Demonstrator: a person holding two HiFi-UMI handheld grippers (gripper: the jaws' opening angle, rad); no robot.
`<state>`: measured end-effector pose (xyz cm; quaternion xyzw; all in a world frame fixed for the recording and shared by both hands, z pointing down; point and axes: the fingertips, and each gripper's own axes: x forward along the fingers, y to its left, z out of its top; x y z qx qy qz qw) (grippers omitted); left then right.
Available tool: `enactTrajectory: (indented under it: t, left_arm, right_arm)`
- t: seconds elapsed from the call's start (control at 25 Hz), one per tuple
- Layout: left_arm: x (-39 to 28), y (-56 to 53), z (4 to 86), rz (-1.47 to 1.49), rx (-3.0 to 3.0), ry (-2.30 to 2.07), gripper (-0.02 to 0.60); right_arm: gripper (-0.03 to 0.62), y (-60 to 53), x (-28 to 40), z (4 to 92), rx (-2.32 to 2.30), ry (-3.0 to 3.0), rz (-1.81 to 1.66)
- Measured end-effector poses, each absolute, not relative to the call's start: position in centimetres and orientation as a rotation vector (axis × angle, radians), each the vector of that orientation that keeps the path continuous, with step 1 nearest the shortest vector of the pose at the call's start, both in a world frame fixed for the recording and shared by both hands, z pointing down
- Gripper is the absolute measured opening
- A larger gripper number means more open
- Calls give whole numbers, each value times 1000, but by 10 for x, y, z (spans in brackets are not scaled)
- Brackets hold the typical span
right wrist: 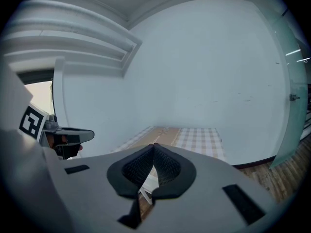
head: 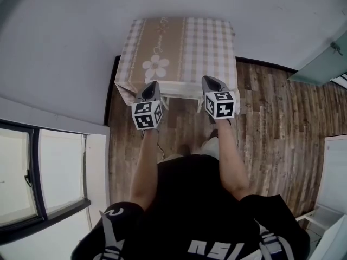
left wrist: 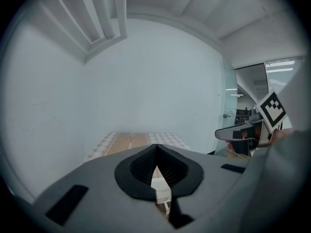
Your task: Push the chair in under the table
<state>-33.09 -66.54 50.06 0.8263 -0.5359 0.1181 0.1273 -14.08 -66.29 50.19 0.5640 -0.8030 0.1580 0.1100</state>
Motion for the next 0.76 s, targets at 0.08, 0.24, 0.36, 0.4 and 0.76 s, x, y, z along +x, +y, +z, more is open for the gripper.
enactTrajectory:
  t: [0.08, 0.24, 0.36, 0.4, 0.76]
  left_arm:
    - [-329, -665, 501, 348, 2407, -1553, 26]
    - [-326, -665, 503, 359, 2414, -1545, 25]
    - [-322, -665, 504, 366, 2416, -1537, 25]
    - [-321, -666, 504, 367, 2417, -1535, 26]
    - [-316, -671, 505, 368, 2422, -1523, 26]
  right_arm:
    - [12, -663, -140, 503, 1656, -2360, 466]
    - [12, -662, -139, 504, 1652, -2358, 463]
    - [12, -662, -137, 506, 1642, -2356, 459]
    - [12, -662, -137, 506, 1640, -2356, 458]
    - [12, -665, -132, 510, 1652, -2340, 460]
